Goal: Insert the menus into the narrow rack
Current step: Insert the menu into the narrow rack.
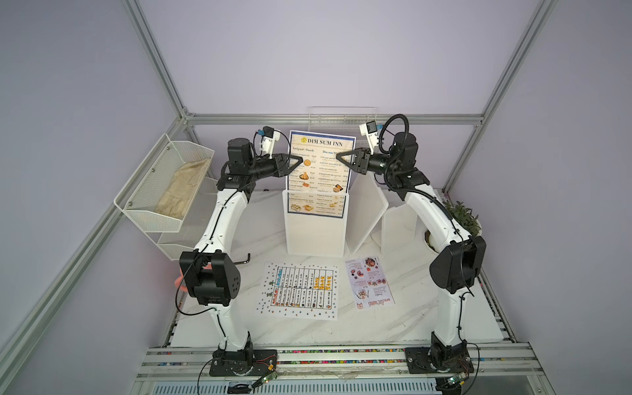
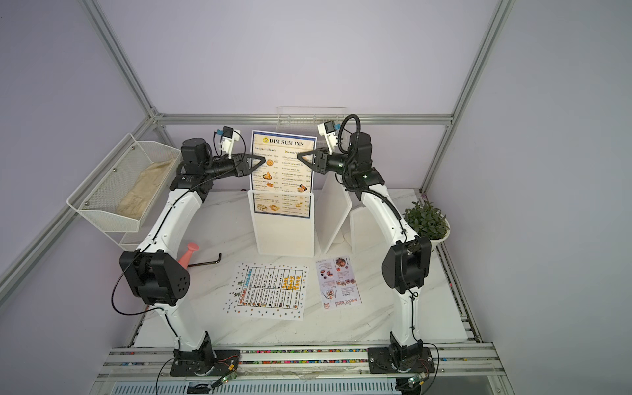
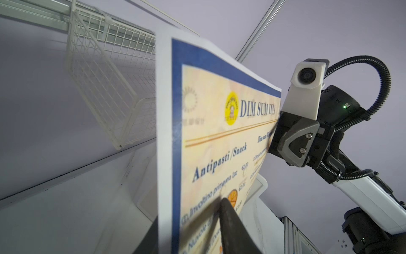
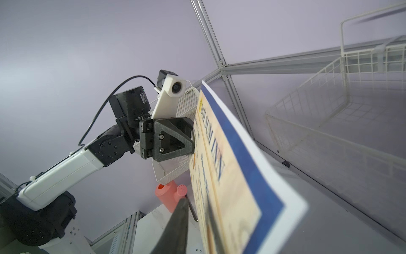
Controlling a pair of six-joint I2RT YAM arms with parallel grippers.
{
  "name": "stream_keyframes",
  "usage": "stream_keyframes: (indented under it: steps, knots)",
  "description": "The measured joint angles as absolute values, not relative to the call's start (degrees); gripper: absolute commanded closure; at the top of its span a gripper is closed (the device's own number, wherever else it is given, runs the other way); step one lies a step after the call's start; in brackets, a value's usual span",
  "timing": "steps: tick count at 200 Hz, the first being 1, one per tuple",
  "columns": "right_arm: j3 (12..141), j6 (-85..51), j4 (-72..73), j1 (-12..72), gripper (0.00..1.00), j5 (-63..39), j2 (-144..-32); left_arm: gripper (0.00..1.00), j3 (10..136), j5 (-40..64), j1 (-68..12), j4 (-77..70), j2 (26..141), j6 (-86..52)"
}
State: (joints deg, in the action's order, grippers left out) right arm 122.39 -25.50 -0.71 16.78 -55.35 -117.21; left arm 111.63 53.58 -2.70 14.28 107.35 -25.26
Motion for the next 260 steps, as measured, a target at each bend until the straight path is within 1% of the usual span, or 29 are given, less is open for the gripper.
stream_keyframes:
  steps: [41,71,93,133,163,241,260]
  knots:
    - [123.98,-26.09,-0.82,16.78,0.93,-55.7,-117.69,0.66,111.63,53.32,-2.7,14.28,107.35,-24.86]
    - [124.79,-26.74,-0.67,16.78,0.98,-56.51,-118.98,0.6,110.69,53.06,-2.68,14.28,106.83,-24.43]
    - [125.51,-26.81,-0.86,16.78,0.98,-56.75,-120.31,0.55,109.97,52.73,-2.63,14.28,106.1,-24.36]
    - [127.09,-26.76,-1.78,16.97,0.99,-57.58,-121.67,0.53,109.75,52.45,-2.42,13.78,104.86,-24.4]
    - [127.48,-26.63,-1.87,17.1,0.99,-58.04,-121.69,0.46,108.81,52.25,-2.09,12.91,104.31,-24.38]
    - [129.38,-24.58,-4.82,17.15,0.99,-57.49,-121.69,0.44,107.35,52.05,-1.89,12.29,104.14,-24.49]
    - [129.69,-24.49,-4.84,17.15,0.99,-57.65,-121.69,0.41,107.35,52.05,-1.89,12.01,104.14,-24.53]
